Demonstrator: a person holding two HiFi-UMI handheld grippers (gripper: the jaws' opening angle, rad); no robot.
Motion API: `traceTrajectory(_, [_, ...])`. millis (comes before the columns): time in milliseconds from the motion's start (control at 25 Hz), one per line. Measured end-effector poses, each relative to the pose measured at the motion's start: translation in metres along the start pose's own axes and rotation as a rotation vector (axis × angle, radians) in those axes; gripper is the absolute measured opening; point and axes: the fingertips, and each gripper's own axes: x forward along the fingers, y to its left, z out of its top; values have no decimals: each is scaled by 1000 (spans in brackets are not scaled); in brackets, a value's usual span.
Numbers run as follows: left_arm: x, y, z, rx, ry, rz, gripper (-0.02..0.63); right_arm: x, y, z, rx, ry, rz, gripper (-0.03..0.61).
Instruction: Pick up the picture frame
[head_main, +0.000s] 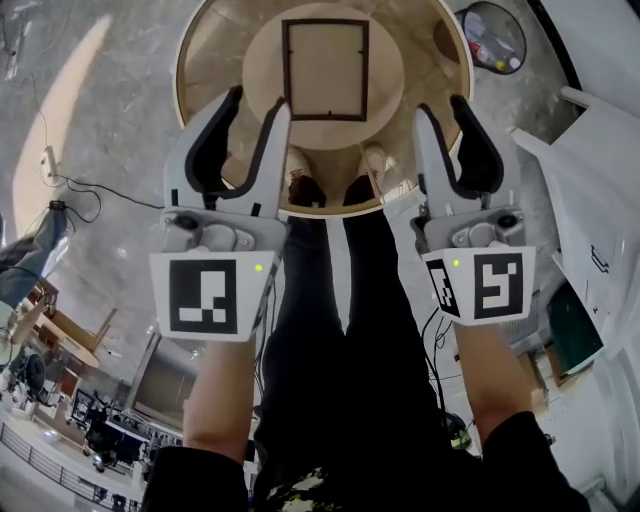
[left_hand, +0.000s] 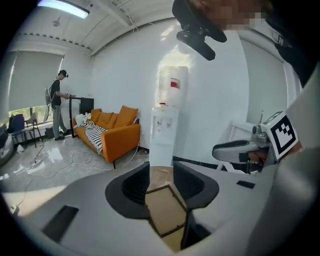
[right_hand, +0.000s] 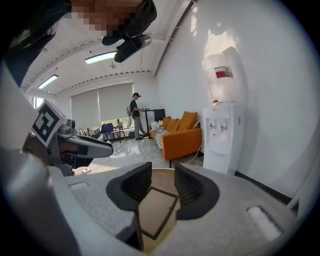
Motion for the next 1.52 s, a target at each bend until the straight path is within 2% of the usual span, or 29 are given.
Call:
traceTrajectory(160, [19,11,-48,-32,58,13,178,21,1,-38,3,34,7,143])
traceTrajectory(320, [37,24,-91,-51,78,24,186,40,1,-75,4,66,7,143])
traceTrajectory(640, [79,42,-156,-68,129,28,198,77,2,-154,25,164,15,143])
traceTrajectory(880, [110,48,-195,-98,198,19,199,113,2,-194,52,225,29,141])
traceTrajectory(1160, [134,55,-231,-135,248,19,199,135,-1,-242,180,337,16,141])
traceTrajectory(1320, [152,52,-252,-194,307,-7,199,143,-3,-259,195,383,26,141])
traceTrajectory(1520, [158,51,-261,-239,337,-10,195,145,-2,-267,203,404,33,140])
